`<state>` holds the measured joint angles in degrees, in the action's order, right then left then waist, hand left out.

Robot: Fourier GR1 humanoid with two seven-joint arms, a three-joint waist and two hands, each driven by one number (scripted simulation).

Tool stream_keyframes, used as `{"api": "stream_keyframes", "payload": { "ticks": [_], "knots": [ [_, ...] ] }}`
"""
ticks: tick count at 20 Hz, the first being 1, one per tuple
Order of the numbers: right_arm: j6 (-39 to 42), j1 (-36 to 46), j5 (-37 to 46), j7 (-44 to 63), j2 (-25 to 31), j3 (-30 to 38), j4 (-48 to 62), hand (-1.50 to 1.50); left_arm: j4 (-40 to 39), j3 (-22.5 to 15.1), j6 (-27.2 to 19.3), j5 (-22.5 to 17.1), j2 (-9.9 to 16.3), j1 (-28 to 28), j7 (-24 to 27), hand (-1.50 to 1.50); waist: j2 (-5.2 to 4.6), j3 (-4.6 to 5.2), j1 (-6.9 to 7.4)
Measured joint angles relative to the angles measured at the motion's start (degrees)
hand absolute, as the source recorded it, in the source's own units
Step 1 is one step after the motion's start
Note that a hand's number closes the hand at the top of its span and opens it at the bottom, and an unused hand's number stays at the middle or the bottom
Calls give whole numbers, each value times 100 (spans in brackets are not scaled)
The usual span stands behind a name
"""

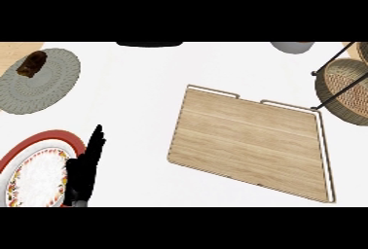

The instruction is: Pick the tomato from the tray and place it in the tiered basket

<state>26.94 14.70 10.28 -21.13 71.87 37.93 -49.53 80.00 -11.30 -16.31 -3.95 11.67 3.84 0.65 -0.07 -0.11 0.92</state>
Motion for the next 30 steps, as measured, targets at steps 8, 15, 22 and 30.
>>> {"api": "stream_keyframes", "payload": {
  "ticks": [8, 15, 22, 30],
  "knots": [
    [-218, 1486, 321, 672, 4, -945, 576, 150, -15, -33, 42, 127, -122, -23, 65, 0, -20, 0, 108],
    [-489, 2472, 831, 550, -433, -1690, 1095, 150, -28, -35, -17, 254, -201, -92, -42, 0, -35, -1, 137],
    [-944, 3183, 1485, 344, -962, -2254, 1781, 150, 104, 15, 39, 255, -183, -30, -185, 0, -44, 0, 144],
    [-1623, 3616, 1949, 199, -1521, -2430, 2660, 150, -11, 144, 172, 223, -189, -105, -144, 0, -46, -7, 118]
  ]
}}
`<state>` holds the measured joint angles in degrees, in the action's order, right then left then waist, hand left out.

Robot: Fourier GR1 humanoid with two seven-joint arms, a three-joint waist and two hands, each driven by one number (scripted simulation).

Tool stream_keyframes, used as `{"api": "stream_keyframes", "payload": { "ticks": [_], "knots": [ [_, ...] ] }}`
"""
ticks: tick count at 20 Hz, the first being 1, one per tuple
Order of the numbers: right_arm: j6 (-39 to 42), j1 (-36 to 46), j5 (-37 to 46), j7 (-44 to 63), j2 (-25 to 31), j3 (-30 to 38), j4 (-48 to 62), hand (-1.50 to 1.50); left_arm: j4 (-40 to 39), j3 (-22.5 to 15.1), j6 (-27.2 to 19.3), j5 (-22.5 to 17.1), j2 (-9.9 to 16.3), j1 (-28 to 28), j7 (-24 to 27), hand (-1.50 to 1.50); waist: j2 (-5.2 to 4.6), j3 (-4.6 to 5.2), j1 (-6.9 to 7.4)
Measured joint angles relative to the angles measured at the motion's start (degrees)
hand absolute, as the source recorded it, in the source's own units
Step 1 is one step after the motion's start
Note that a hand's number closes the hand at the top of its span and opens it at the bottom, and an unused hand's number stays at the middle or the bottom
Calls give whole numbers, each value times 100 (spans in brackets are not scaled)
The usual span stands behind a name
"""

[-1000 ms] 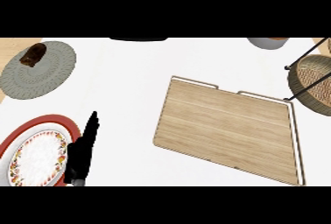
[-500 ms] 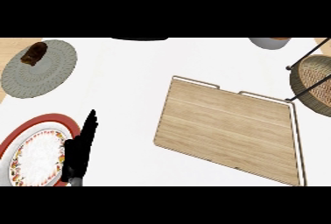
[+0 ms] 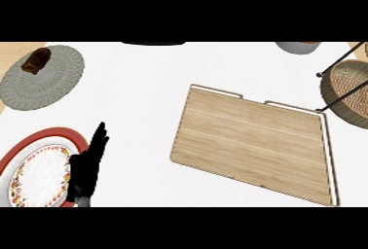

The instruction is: Pick the tomato from the tray and place it in the tiered basket

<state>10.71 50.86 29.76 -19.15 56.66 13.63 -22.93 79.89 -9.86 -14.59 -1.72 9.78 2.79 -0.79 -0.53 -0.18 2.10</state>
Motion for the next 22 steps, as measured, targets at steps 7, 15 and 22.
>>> {"api": "stream_keyframes", "payload": {
  "ticks": [7, 15, 22],
  "knots": [
    [470, 305, -480, 138, -279, 510, 816, -150, 25, -17, 9, 43, -50, 34, 95, 0, -5, 7, 29],
    [895, 516, -1312, 180, -296, 1352, 1287, -150, 4, 54, 72, 22, -25, -25, 17, 0, -14, -4, 8],
    [304, 556, -1928, 335, 286, 2074, 1367, -150, 78, -4, -6, 116, -95, 22, -10, 0, -32, -13, 5]
  ]
}}
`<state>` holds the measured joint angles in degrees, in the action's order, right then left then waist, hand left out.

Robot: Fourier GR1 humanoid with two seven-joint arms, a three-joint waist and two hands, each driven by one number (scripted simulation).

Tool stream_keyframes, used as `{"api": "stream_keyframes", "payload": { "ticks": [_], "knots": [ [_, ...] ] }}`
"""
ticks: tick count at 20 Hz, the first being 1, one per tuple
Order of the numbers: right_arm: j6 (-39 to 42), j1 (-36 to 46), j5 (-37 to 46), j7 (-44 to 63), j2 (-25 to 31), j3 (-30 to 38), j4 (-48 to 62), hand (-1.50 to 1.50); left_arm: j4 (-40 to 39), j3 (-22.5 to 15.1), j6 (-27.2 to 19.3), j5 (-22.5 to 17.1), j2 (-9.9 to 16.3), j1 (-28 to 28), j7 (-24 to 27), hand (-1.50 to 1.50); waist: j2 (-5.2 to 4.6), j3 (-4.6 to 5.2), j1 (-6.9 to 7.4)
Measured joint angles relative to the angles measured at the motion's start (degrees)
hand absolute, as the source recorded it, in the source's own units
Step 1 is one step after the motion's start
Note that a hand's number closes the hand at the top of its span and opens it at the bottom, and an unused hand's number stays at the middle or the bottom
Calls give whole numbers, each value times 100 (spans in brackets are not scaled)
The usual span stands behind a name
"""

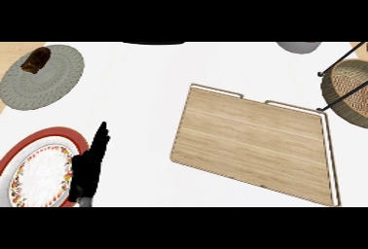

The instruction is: Pick the tomato from the tray and place it in the tiered basket

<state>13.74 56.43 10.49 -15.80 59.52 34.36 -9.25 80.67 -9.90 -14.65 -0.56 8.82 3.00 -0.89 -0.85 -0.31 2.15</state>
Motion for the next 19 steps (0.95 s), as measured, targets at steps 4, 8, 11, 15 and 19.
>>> {"api": "stream_keyframes", "payload": {
  "ticks": [4, 8, 11, 15, 19],
  "knots": [
    [-231, -224, -232, 225, 591, 312, 130, -150, 49, 56, 34, -32, 57, 46, -31, 0, -11, -4, -27],
    [35, -659, -497, 336, 1199, 626, 337, -150, 64, 106, 75, -86, 61, 144, 102, 0, -11, -17, -96],
    [373, -1051, -668, 298, 1544, 817, 483, -150, 92, 165, 60, -117, 80, 168, 56, 0, -9, -33, -179],
    [828, -1542, -827, 189, 1889, 988, 597, -150, 82, 211, 57, -130, 92, 234, 124, 0, 1, -51, -265],
    [1331, -1981, -946, 48, 2117, 1109, 686, -150, 133, 246, 18, -158, 75, 313, 87, 0, 21, -70, -355]
  ]
}}
